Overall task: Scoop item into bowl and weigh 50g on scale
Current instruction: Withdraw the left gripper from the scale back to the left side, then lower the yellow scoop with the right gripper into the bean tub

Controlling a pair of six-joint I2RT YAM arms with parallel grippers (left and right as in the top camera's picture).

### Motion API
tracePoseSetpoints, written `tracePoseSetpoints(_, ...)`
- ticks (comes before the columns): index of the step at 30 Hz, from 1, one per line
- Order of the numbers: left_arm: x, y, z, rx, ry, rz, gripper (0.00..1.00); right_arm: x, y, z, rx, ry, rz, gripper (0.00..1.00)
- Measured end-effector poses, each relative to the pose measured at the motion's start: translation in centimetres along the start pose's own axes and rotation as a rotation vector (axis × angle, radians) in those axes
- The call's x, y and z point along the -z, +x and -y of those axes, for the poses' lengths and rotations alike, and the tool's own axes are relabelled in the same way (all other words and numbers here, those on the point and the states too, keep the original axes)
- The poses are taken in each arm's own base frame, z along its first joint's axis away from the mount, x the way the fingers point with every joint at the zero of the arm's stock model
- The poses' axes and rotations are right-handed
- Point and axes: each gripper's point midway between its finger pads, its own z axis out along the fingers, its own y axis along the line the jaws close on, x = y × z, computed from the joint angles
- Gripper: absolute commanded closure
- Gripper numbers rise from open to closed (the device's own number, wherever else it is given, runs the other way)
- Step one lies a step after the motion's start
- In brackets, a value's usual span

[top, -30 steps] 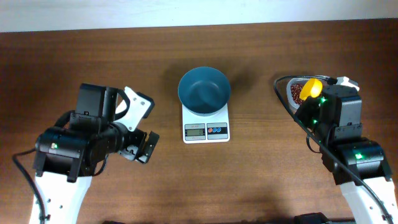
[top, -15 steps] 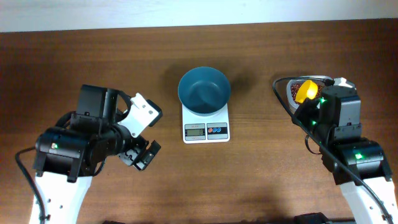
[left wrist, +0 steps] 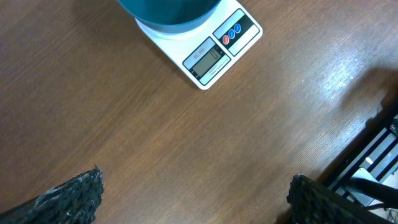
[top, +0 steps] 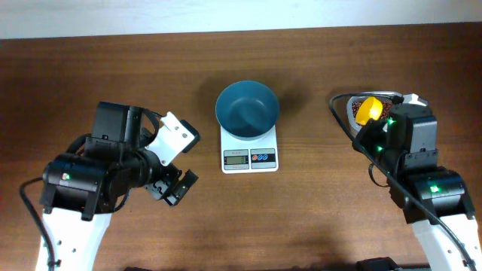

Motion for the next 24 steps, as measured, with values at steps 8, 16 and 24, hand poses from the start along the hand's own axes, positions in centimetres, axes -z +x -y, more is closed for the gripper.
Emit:
tracePoseSetpoints(8,0.0,-0.1,0.1,-0.001,0.003,0.003,0.01,0.2,2.4,0.4,0.119,-0.005,-0.107,0.96)
tracePoseSetpoints(16,0.0,-0.1,0.1,0.0,0.004,0.003,0.01,2.3,2.1,1.7,0.26,0.027,-0.159,0.96)
tracePoseSetpoints(24,0.0,-0.1,0.1,-0.001,0.004,0.004,0.01,1.6,2.2,5.7,0.218,0.014,-0.301,0.96)
